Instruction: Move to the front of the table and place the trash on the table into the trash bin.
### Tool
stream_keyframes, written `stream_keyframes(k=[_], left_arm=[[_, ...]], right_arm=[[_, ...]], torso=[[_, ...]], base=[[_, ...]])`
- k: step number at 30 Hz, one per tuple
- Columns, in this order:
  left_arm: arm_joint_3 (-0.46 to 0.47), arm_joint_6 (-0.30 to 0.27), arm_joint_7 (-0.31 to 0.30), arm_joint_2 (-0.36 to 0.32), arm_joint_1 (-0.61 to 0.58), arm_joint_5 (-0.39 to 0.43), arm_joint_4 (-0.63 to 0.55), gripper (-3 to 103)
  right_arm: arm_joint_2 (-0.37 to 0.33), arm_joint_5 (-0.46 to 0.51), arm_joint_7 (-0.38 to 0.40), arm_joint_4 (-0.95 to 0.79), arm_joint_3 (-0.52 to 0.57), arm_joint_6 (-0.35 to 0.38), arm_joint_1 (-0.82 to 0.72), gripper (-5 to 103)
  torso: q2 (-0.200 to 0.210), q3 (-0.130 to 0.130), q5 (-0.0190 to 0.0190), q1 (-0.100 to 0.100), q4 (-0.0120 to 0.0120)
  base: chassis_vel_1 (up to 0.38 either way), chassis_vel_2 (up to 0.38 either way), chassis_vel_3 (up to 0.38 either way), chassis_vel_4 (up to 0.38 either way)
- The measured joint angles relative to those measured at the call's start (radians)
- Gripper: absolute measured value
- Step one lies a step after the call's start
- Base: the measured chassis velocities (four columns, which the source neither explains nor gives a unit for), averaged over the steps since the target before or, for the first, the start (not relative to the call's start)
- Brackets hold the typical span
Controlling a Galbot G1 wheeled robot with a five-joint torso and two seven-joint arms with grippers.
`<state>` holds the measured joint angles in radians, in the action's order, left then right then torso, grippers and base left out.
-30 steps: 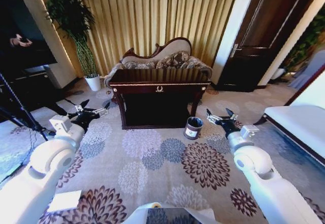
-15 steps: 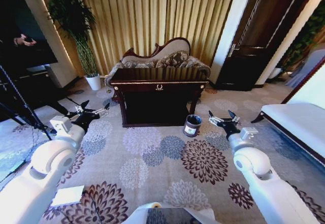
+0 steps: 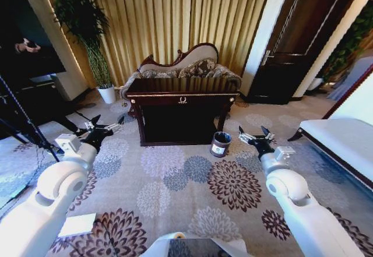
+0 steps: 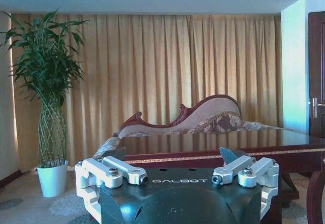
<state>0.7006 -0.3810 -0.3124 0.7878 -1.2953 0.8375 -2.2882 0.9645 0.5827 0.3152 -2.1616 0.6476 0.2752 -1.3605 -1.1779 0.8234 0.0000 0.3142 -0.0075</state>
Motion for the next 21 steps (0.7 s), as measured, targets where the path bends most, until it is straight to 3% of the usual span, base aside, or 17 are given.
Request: stream_keyframes(k=[21], left_arm=[[0.001,0.001,0.0,0.001,0.0,0.0,-0.001,100]], right_arm=[[0.0,0.001,0.002,-0.002,-0.001,0.001,0.0,100]], torso=[[0.0,0.0,0.0,0.0,0.0]], base=[[0.0,0.0,0.0,0.0]])
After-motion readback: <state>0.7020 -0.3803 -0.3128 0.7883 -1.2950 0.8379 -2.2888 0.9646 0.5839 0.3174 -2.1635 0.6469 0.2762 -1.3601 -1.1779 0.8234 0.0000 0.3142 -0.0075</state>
